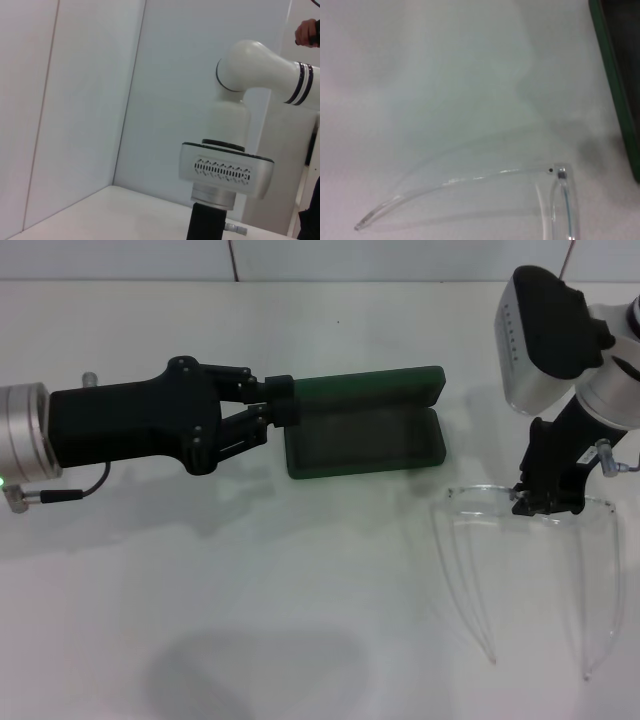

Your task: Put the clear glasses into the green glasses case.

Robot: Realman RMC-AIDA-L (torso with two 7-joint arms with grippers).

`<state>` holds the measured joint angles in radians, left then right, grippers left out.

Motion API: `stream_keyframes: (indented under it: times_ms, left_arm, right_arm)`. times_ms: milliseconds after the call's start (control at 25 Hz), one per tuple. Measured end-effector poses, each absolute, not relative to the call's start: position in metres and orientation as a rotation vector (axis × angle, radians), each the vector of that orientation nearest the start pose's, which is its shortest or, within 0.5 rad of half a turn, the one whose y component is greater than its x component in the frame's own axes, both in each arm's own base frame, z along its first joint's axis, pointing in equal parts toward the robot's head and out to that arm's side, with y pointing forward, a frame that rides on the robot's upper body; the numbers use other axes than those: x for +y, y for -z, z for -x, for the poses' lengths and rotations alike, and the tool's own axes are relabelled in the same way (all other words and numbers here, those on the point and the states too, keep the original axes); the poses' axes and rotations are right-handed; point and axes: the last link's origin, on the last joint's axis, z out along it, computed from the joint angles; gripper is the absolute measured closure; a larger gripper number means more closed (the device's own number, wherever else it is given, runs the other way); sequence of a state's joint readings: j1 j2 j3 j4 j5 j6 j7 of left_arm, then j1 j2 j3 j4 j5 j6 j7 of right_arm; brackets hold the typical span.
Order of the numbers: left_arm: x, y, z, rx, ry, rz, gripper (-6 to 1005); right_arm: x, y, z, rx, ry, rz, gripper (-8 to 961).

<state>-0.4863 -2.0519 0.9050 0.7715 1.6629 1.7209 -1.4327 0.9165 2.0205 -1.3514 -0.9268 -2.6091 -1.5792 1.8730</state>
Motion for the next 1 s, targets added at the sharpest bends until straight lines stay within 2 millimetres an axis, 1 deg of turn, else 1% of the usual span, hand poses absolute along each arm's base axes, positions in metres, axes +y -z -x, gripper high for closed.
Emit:
stream_keyframes:
  times_ms: [240,440,600,640,720,760,840,880,1000]
  left_arm:
    - [0.322,-0.029,0.215,-0.414,1.025,2.792,767]
    - [0.326,-0.035,0.213,-0.41,1.043,2.767,768]
    - [0.328,-0.04,0.212,-0.411,1.049,2.761,769]
    - [0.329,-0.042,0.211,-0.408,1.054,2.757,771]
    - [0.33,-0.046,0.211,-0.402,1.068,2.746,774]
    - [0.331,-0.048,0.21,-0.396,1.074,2.742,775]
    - [0.33,-0.054,0.21,-0.389,1.094,2.739,778]
    - [0.33,-0.056,0.209,-0.384,1.107,2.739,780]
    - [0.327,-0.064,0.204,-0.353,1.174,2.739,784]
  right_arm:
    - [0.391,0.003,-0.163,0.091,0.799,2.93,853]
    - [0.384,-0.017,-0.159,0.17,0.728,2.933,854]
    - [0.373,-0.042,-0.159,0.232,0.638,2.89,854]
    - [0.373,-0.042,-0.159,0.232,0.638,2.89,855]
    - [0.366,-0.067,-0.159,0.279,0.521,2.83,855]
    - [0.365,-0.07,-0.159,0.284,0.51,2.825,860]
    - [0.363,-0.081,-0.158,0.299,0.437,2.803,871]
    - [0.361,-0.091,-0.157,0.307,0.374,2.785,871]
    - [0.355,-0.109,-0.155,0.292,0.211,2.749,871]
